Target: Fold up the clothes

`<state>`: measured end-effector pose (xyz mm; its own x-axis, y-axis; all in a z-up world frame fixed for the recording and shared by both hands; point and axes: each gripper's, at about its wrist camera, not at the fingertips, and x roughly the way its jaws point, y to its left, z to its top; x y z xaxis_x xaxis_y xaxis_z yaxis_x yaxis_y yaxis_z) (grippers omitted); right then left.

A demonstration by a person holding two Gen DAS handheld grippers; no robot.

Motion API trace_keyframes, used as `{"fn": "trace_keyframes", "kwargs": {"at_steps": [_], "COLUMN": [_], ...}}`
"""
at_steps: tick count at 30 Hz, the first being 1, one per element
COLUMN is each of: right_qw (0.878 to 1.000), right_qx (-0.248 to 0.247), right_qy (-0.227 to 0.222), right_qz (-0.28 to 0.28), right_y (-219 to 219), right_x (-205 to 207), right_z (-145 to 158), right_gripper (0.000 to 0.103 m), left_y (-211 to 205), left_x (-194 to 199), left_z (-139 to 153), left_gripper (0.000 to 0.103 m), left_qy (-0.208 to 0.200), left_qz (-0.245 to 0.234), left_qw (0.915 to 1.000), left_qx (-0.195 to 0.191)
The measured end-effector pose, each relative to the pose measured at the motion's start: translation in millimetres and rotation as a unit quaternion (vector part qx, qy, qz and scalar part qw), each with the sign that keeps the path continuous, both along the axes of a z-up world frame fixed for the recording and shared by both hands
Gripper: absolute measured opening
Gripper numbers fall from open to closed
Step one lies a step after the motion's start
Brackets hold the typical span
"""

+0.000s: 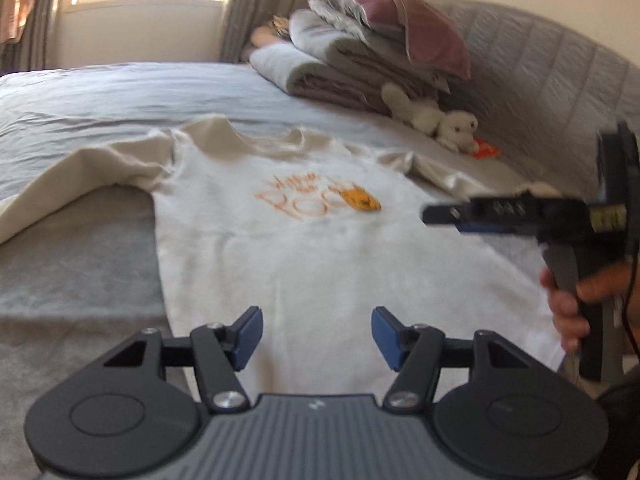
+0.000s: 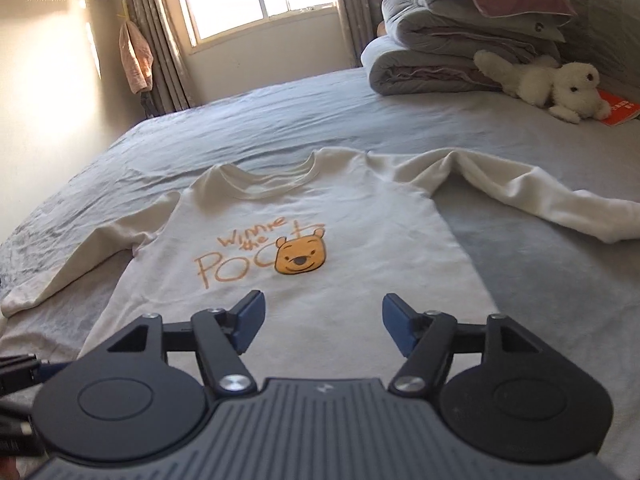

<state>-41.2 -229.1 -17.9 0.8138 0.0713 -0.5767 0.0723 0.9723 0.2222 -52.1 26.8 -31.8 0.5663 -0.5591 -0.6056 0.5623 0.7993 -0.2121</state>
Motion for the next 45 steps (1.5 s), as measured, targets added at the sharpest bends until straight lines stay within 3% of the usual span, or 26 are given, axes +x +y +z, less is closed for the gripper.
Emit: {"fn": "trace_keyframes", "kwargs": {"at_steps": [5,10,14,17,21,25,32,39,45], "right_qw": [1.0,0.998,0.997,0.997,0.998,0.998,0.997,0.995,0.992], "right_qx": [0.0,-0.055,-0.06,-0.052,-0.003,0.03,0.036,0.037,0.04], "right_qy": [0.025,0.016,0.035,0.049,0.057,0.042,0.014,-0.006,-0.002], "right_qz": [-0.004,0.006,0.01,0.016,0.032,0.041,0.068,0.094,0.117], "right_y": [12.2,36.9,54.3,65.6,74.2,85.2,110.4,131.8,148.1], "right_x": [2.2,-18.4,-23.3,-23.0,-9.2,8.8,36.8,59.4,81.8], "right_z": [-22.9,-28.4,-24.8,-20.4,-7.1,12.2,33.8,39.8,41.2], "right_gripper": [0.073,0.082,0.094,0.094,0.094,0.094,0.094,0.094,0.094], "left_y": [5.9,24.2,40.1,52.1,71.9,92.8,110.8,117.4,126.2], "left_x": [-21.1,-33.8,-29.3,-25.0,-4.0,18.6,49.4,77.4,96.9], "left_z": [-6.1,-0.3,10.1,18.2,19.1,15.8,21.2,38.2,33.6], "left_gripper": [0.068,0.074,0.075,0.081,0.082,0.082,0.082,0.087,0.089], "left_qy": [-0.029,-0.016,-0.002,0.008,0.026,0.056,0.017,-0.014,-0.026], "left_qz": [-0.046,-0.079,-0.049,-0.022,0.066,0.16,0.282,0.361,0.41], "left_qw": [0.9977,0.9954,0.9978,0.999,0.9968,0.9849,0.9561,0.9297,0.9067], "left_qx": [0.04,0.052,0.045,0.038,0.039,0.036,0.077,0.071,0.094]}}
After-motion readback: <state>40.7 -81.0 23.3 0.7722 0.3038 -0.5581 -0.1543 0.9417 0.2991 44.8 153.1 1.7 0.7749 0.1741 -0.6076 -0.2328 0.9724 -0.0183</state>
